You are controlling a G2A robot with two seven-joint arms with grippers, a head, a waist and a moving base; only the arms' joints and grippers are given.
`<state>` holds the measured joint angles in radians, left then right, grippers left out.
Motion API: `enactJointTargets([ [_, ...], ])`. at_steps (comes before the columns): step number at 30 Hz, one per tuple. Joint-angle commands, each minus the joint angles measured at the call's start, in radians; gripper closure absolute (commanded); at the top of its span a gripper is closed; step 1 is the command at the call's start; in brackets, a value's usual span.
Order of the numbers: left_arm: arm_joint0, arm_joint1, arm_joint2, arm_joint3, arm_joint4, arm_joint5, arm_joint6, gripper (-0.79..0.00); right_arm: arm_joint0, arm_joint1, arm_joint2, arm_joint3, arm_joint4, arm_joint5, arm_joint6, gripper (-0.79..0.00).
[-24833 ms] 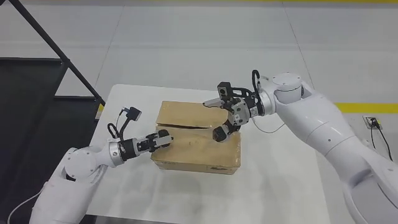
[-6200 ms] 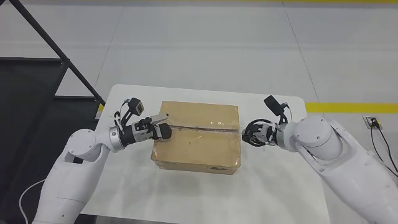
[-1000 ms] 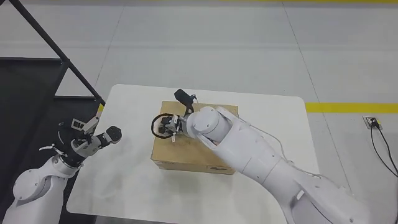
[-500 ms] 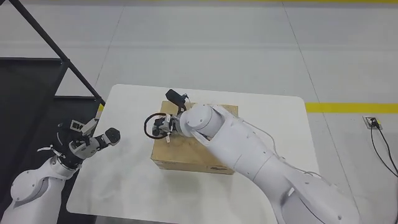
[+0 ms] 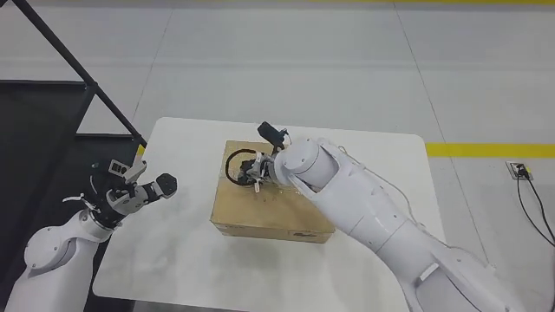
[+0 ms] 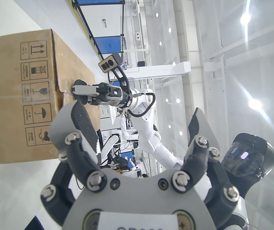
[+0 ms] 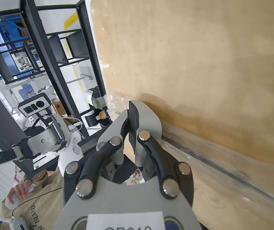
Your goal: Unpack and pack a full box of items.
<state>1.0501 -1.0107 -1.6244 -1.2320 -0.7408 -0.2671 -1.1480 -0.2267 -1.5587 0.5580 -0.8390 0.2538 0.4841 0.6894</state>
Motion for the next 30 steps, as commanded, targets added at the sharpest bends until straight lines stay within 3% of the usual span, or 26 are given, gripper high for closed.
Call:
enactJointTargets([
  [1,-0.004,0.000,0.006,-0.001,0.005,0.002,0.002,-0.785,-0.031,0.027,0.033,-0.044,-0.024,0.020,0.003,0.000],
  [17,-0.055,-0.003,0.064,-0.006,0.038,0.021,0.005,-0.785,-0.406,0.234,0.394,-0.559,-0.255,0.227,0.016,0.000],
  [30,-0.067,-0.004,0.082,0.004,0.040,0.017,0.010,-0.785,-0.569,0.292,0.608,-0.706,-0.298,0.336,-0.049,0.000],
])
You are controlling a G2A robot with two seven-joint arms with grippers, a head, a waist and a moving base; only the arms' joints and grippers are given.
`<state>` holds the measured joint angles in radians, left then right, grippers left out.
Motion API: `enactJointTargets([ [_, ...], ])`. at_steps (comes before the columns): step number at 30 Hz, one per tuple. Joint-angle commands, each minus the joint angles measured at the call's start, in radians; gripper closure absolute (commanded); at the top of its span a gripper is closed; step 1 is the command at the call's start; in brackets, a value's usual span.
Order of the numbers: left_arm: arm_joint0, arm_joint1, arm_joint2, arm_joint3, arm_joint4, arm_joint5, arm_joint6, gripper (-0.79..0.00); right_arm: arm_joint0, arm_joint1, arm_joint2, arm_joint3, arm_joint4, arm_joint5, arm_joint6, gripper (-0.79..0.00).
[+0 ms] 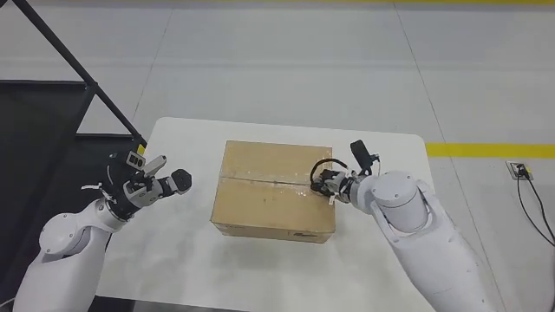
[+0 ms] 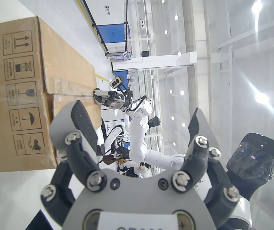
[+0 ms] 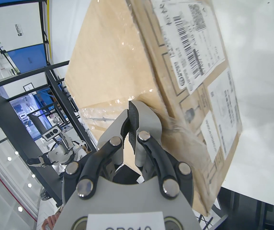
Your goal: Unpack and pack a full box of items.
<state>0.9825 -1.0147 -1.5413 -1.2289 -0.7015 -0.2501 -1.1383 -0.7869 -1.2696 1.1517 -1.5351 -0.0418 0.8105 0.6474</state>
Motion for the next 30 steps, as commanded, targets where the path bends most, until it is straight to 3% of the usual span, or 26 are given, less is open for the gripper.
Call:
enactJointTargets([
  [1,0.001,0.001,-0.002,0.002,0.001,0.000,0.001,-0.785,-0.018,0.006,0.024,-0.022,-0.002,0.012,-0.006,0.000],
  [6,0.001,0.002,-0.004,0.001,0.000,0.001,0.005,-0.785,-0.075,0.020,0.080,-0.097,-0.010,0.000,-0.027,0.000],
  [11,-0.002,0.002,0.003,-0.004,0.003,0.001,0.009,-0.785,-0.157,0.024,0.102,-0.191,-0.012,-0.095,-0.099,0.000],
  [21,-0.005,0.003,0.009,0.005,0.002,-0.001,0.007,-0.785,-0.093,0.032,0.030,-0.097,-0.075,-0.073,0.031,0.000],
  [30,-0.014,0.005,0.009,0.012,0.002,0.003,0.001,-0.785,-0.176,0.049,0.120,-0.167,-0.050,-0.062,0.008,0.000],
])
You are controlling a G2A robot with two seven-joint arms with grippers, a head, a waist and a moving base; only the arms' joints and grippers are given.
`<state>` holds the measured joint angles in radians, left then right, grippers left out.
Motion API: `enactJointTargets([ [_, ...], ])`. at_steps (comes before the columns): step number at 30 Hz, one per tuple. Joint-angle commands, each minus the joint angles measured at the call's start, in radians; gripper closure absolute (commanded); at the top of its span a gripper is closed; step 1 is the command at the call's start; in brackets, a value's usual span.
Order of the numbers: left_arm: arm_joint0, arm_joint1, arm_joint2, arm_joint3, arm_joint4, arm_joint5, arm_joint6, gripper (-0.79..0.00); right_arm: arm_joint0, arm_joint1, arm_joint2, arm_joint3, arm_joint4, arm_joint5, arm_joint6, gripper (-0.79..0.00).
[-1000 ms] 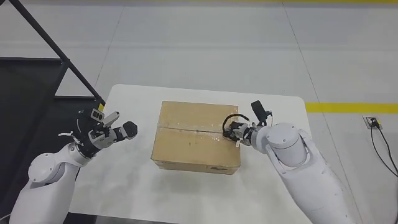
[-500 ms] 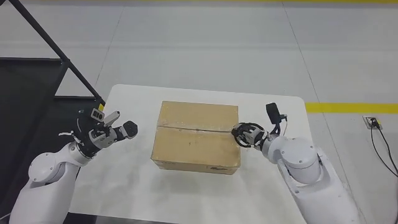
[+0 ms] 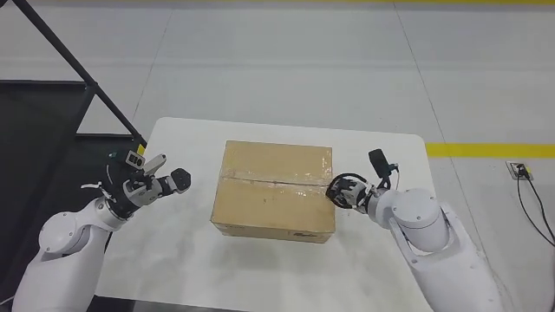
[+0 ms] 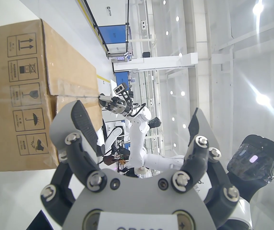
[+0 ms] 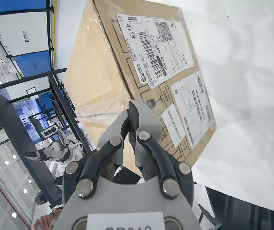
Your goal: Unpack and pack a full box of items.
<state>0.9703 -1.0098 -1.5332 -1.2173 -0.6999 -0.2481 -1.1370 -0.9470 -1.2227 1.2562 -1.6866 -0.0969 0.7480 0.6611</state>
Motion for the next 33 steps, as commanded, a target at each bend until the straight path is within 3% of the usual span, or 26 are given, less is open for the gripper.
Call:
enactJointTargets([
  [1,-0.003,0.000,0.002,0.001,0.001,0.001,0.000,-0.785,-0.024,0.003,0.024,-0.024,0.010,0.000,-0.011,0.000],
  [8,-0.009,0.000,0.008,0.004,0.000,-0.001,-0.003,-0.785,-0.084,0.009,0.068,-0.068,0.042,-0.006,-0.053,0.000],
  [25,-0.011,0.002,0.016,-0.008,0.005,0.003,0.006,-0.785,-0.037,0.001,0.011,0.030,0.076,-0.021,-0.090,0.000],
  [33,-0.033,0.003,0.001,-0.019,-0.010,-0.031,0.018,-0.785,-0.131,0.011,0.124,-0.115,0.117,-0.042,-0.183,0.000],
])
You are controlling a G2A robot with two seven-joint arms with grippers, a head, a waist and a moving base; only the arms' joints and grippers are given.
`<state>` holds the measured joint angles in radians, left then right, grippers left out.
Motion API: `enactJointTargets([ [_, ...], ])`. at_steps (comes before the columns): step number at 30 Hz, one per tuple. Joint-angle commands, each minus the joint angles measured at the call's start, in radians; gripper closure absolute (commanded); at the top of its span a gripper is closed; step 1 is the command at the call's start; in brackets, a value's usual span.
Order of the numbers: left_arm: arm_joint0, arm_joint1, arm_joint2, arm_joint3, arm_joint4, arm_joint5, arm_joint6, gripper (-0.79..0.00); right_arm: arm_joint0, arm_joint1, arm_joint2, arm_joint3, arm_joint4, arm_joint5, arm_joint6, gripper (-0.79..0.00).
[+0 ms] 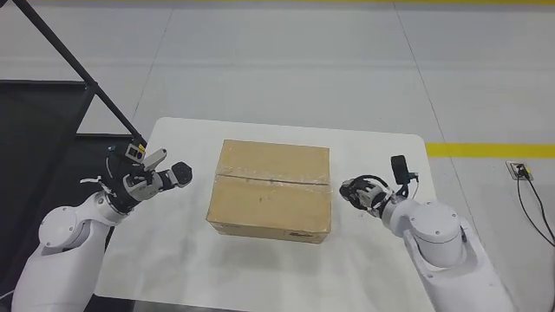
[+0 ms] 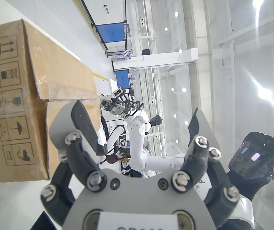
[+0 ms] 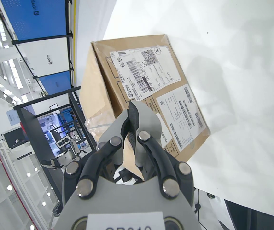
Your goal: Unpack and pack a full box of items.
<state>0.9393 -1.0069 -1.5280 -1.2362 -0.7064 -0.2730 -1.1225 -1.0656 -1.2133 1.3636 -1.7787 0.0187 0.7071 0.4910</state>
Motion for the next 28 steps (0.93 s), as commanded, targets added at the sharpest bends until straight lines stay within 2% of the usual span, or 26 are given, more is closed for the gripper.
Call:
enactJointTargets([
  [1,-0.005,0.001,-0.011,0.000,-0.011,-0.013,0.008,-0.785,-0.029,0.002,0.038,-0.049,0.011,-0.006,-0.026,0.000],
  [2,-0.007,0.001,-0.018,0.001,-0.016,-0.020,0.014,-0.785,-0.046,0.003,0.059,-0.072,0.027,-0.016,-0.035,0.000],
  [3,-0.007,0.002,-0.024,0.005,-0.023,-0.024,0.019,-0.785,-0.063,0.004,0.078,-0.089,0.044,-0.027,-0.038,-0.206],
  [4,-0.007,0.002,-0.030,0.009,-0.032,-0.026,0.024,-0.785,-0.077,0.005,0.096,-0.103,0.058,-0.034,-0.042,-0.533],
  [5,-0.007,0.002,-0.034,0.013,-0.039,-0.027,0.028,-0.785,-0.086,0.005,0.106,-0.111,0.068,-0.036,-0.045,-0.785],
  [6,-0.007,0.002,-0.034,0.013,-0.039,-0.027,0.028,-0.785,-0.086,0.005,0.106,-0.111,0.068,-0.036,-0.045,-0.785],
  [7,-0.007,0.002,-0.034,0.012,-0.038,-0.028,0.028,-0.784,-0.086,0.005,0.105,-0.111,0.067,-0.036,-0.045,-0.030],
  [15,-0.007,0.002,-0.034,0.013,-0.039,-0.027,0.028,-0.785,-0.086,0.005,0.106,-0.111,0.068,-0.036,-0.045,-0.527],
  [18,-0.007,0.002,-0.034,0.013,-0.039,-0.027,0.028,-0.784,-0.086,0.005,0.106,-0.111,0.068,-0.036,-0.045,-0.653],
  [22,-0.007,0.002,-0.034,0.013,-0.039,-0.027,0.028,-0.784,-0.086,0.005,0.106,-0.111,0.068,-0.036,-0.045,-0.759],
  [28,-0.007,0.002,-0.034,0.013,-0.039,-0.027,0.028,-0.784,-0.086,0.005,0.106,-0.111,0.068,-0.036,-0.045,-0.785],
])
